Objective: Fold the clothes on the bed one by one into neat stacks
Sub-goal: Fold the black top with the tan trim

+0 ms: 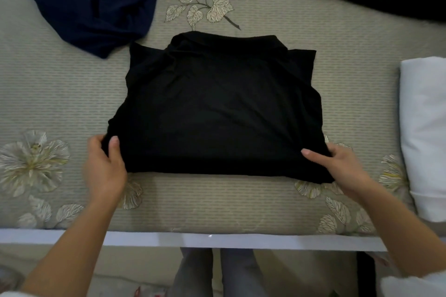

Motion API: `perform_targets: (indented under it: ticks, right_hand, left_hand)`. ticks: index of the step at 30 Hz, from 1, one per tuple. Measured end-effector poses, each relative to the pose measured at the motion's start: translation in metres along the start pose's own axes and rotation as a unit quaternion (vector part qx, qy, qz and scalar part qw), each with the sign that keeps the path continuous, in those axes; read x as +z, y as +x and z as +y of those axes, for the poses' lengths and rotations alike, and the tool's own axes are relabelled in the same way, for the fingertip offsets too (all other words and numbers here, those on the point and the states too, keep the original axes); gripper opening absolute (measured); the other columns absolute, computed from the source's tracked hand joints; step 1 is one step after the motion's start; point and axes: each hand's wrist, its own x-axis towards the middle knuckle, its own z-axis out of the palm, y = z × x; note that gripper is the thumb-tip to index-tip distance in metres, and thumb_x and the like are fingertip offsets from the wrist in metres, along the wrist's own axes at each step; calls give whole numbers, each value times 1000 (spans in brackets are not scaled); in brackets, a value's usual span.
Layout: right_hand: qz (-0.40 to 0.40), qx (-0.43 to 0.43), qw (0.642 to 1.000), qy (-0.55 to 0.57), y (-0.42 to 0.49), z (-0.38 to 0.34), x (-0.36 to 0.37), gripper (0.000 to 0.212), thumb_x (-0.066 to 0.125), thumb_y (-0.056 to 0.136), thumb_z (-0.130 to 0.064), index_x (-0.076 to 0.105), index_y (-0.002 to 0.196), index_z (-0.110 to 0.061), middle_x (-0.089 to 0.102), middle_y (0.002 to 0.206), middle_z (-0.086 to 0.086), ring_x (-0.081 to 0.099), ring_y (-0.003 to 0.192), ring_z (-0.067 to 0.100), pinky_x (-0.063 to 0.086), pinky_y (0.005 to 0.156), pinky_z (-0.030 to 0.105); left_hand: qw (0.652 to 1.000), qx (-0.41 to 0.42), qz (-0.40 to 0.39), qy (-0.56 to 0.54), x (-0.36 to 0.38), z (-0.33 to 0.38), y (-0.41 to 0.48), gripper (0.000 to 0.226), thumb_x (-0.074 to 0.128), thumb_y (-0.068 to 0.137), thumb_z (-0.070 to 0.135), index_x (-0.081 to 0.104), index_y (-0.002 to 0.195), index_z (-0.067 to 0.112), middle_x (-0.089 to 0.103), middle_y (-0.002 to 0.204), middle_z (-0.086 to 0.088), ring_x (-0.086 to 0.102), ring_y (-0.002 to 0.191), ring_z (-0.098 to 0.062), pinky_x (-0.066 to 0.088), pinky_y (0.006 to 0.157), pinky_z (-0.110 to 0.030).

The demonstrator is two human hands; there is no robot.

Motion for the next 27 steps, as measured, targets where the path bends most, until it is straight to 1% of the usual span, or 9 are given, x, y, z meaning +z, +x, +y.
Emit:
perform_targets:
  ticks: [4,7,10,13,17,19,22,24,27]
  right_hand:
    - [-121,93,980,-129,-11,7,-6,15,73,82,-14,69,95,-8,76,81,4,72,68,13,52,51,18]
    - [-60,67,991,-103,-11,10,-8,20,70,86,-17,60,85,0,69,66,2,65,54,9,49,48,17]
    - [65,17,996,-66,1,5,-13,22,69,86,-29,63,87,-7,68,76,7,63,62,13,50,54,20]
    - [143,-19,989,-46,19,-6,-9,19,66,88,-32,64,86,-13,68,77,3,61,61,7,51,57,20]
    - [196,-43,979,-37,47,-29,0,24,68,84,-34,64,93,-12,69,91,8,65,78,16,53,78,38]
    - [187,-49,980,-43,58,-40,4,38,72,80,-38,63,103,-10,69,99,8,67,90,19,55,85,39]
    - [165,-38,983,-73,69,-50,6,56,78,71,-46,60,111,-11,67,105,6,66,97,19,53,91,40]
    - [155,-29,984,-87,71,-51,6,60,80,69,-46,60,113,-10,67,108,6,65,99,19,53,93,40]
    - [152,-36,981,-119,72,-50,3,64,81,68,-47,58,117,-12,64,112,4,62,104,17,51,89,32]
  left_hand:
    - [999,-20,-24,30,-3,-15,-7,27,47,98,23,49,118,5,58,110,-17,54,99,-31,41,83,-42]
    - [991,7,1,134,8,-7,-22,43,56,92,18,43,131,4,40,134,-27,36,123,-43,29,101,-55]
    - [980,142,-25,138,30,27,-60,50,52,91,24,41,137,6,30,147,-22,25,136,-39,22,108,-54]
    - [929,306,-156,136,63,65,-116,56,42,92,35,39,142,10,26,154,-17,15,144,-29,18,114,-50]
    - [824,451,-277,202,109,108,-179,67,36,93,47,31,148,9,17,157,-12,11,146,-25,13,117,-46]
    - [796,458,-319,235,127,119,-192,77,30,95,55,8,152,8,-8,159,-12,-10,146,-25,-3,117,-44]
    - [786,410,-388,253,145,120,-198,95,29,91,66,-26,144,9,-43,146,-10,-41,135,-22,-26,109,-39]
    - [782,402,-401,258,148,116,-197,101,33,89,68,-32,141,11,-50,142,-7,-45,132,-20,-29,107,-38]
    - [788,399,-402,243,148,114,-197,94,30,91,63,-31,142,12,-45,145,-6,-42,134,-21,-29,106,-41]
